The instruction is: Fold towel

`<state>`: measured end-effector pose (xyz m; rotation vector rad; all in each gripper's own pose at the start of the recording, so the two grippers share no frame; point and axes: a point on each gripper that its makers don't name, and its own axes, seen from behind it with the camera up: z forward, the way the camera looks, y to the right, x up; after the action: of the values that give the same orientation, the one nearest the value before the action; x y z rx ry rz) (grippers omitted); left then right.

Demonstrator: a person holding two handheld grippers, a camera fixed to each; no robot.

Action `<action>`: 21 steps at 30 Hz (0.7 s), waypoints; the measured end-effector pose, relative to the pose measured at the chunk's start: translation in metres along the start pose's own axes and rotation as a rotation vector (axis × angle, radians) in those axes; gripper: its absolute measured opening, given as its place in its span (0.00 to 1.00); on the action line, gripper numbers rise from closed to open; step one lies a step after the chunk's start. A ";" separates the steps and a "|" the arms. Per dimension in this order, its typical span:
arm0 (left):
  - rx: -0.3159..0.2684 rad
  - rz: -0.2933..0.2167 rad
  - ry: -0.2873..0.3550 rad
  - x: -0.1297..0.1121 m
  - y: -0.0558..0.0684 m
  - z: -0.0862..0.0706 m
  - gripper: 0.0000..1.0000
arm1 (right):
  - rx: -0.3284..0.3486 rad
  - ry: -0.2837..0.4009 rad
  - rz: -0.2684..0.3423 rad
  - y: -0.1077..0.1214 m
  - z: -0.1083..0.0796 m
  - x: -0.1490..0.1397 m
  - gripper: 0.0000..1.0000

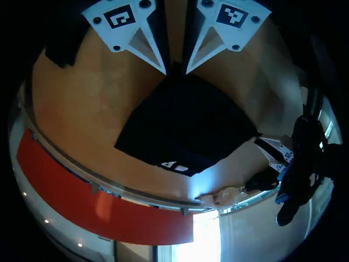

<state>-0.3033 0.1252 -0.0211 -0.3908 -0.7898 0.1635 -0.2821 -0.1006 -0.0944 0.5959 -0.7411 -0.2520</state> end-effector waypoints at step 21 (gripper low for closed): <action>-0.006 0.009 -0.010 -0.006 0.003 0.010 0.15 | -0.002 0.002 -0.002 0.002 0.002 0.000 0.18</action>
<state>-0.3141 0.1289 -0.0196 -0.4000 -0.7990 0.1717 -0.2835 -0.0994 -0.0923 0.5952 -0.7379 -0.2542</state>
